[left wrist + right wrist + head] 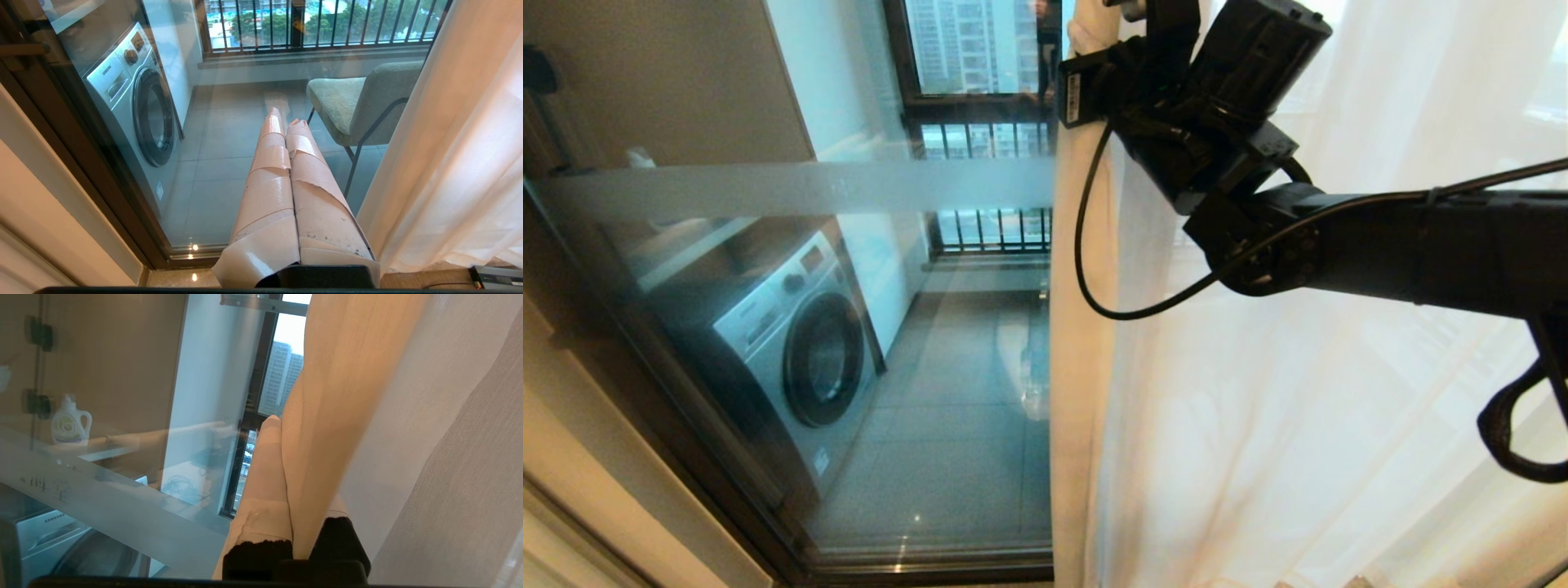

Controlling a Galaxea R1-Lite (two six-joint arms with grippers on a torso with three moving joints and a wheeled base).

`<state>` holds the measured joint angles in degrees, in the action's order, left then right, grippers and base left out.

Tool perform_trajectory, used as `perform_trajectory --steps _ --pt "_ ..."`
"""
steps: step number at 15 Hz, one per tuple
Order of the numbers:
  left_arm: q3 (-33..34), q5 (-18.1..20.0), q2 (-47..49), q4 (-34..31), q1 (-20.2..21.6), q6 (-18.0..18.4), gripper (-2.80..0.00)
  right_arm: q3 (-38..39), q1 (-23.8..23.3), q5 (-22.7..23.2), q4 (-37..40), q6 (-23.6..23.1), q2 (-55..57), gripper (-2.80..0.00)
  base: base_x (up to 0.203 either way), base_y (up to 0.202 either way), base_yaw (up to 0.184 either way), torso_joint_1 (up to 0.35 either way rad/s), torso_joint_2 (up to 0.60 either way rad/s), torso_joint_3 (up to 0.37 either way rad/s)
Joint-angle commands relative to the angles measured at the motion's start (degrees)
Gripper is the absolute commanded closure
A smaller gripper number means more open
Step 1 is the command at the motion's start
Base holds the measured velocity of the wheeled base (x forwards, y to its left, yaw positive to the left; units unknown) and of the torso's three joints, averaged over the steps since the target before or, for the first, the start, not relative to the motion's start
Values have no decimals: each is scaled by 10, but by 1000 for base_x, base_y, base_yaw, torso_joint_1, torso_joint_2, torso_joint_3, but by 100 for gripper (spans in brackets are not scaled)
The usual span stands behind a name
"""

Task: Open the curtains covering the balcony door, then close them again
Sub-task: Close the inner curtains on both sides

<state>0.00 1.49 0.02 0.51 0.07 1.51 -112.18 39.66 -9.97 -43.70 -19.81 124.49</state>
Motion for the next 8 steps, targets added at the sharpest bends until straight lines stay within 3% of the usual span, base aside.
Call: perform_trajectory --steps 1,8 --pt "0 0 0 0 0 1 0 0 4 -1 -12 -1 1 0 0 0 0 0 0 0" --pt "0 0 0 0 0 0 0 2 -17 -2 -13 -1 -13 0 0 0 0 0 0 0"
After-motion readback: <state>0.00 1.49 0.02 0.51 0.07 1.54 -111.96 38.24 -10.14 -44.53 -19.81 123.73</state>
